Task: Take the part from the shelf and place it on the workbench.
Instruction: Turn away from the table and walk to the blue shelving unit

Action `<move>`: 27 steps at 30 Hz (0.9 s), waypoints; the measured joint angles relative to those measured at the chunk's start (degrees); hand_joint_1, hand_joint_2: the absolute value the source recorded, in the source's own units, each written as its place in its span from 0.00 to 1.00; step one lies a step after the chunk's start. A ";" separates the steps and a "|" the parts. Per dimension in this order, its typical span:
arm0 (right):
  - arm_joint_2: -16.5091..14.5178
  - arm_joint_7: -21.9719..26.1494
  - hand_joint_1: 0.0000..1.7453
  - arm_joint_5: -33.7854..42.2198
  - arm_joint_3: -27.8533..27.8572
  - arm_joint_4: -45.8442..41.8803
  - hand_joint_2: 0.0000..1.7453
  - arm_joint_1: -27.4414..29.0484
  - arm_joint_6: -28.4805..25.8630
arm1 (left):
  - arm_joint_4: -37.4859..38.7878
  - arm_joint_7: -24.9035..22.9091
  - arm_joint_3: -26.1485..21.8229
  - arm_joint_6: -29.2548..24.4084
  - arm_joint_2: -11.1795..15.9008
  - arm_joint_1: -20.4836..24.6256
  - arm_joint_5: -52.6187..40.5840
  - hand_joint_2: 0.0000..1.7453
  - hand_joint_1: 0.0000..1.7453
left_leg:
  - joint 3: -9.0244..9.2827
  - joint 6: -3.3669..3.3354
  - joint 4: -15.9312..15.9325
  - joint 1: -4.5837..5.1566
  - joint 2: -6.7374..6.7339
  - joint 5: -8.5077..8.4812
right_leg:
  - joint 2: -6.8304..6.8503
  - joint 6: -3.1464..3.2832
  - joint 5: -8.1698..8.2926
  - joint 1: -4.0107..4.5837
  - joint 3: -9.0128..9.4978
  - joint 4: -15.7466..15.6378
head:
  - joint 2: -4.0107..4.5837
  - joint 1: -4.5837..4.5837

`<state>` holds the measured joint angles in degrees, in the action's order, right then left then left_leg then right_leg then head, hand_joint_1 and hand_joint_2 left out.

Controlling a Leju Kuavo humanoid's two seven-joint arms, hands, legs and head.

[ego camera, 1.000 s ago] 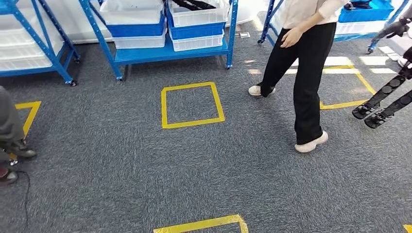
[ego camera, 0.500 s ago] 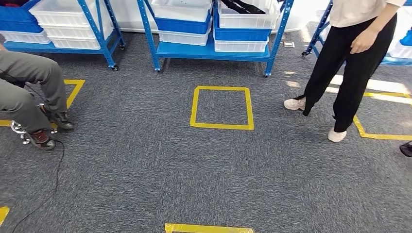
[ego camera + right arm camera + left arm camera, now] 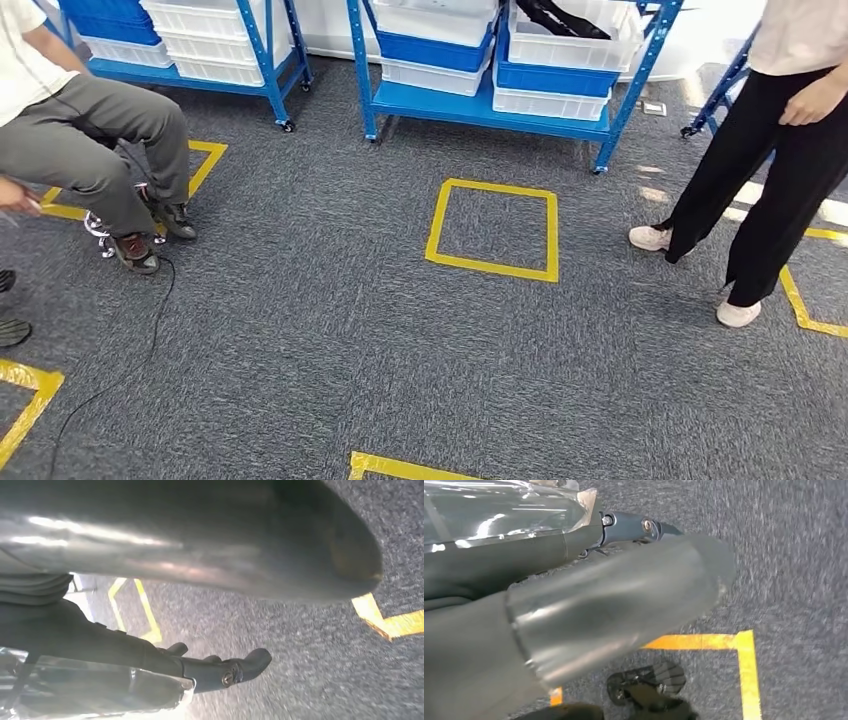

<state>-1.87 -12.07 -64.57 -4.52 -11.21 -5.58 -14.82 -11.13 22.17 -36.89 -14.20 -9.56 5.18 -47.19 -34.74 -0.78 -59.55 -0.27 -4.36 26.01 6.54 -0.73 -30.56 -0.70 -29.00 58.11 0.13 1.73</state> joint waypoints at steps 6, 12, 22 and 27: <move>-0.07 -0.06 0.00 0.16 0.02 -0.07 0.00 -0.24 -0.65 | 0.00 0.12 0.01 0.02 -0.07 -0.06 0.03 0.00 0.00 | 0.98 -2.05 1.85 -0.10 3.63 -0.65 | -3.98 -1.12 -3.32 -0.14 -1.77 5.62 | 0.00 -0.41; 0.11 -0.49 0.00 -0.04 0.02 0.00 0.00 0.41 -0.87 | 0.00 0.13 0.00 0.03 -0.16 -0.03 0.04 0.00 0.00 | 1.40 -1.98 1.78 -0.17 6.88 -0.27 | -6.44 -2.94 -1.92 -0.43 -6.41 9.59 | 0.00 -0.58; -0.16 -1.06 0.00 -0.26 0.04 0.02 0.00 0.29 -0.55 | 0.00 -0.63 0.00 0.05 -0.10 0.11 -0.15 0.00 0.00 | 1.77 -2.46 1.50 0.10 7.30 0.40 | -6.96 -1.25 2.81 -0.31 -2.73 0.08 | 0.00 -0.48; -0.19 -1.22 0.00 -0.31 0.04 0.02 0.00 0.28 -0.52 | 0.00 -0.85 0.00 0.05 -0.11 0.17 -0.15 0.00 0.00 | 1.92 -1.27 1.82 -0.07 7.21 0.35 | -6.96 -0.59 2.76 -0.07 -2.72 0.11 | 0.00 -0.49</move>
<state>-2.05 -13.29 -64.87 -4.48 -11.19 -5.30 -15.34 -11.13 21.32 -36.89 -14.14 -9.67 5.35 -47.34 -32.81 -2.05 -57.73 -0.34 2.85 26.36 -0.42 -1.31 -27.80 -0.77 -31.72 58.22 0.13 1.24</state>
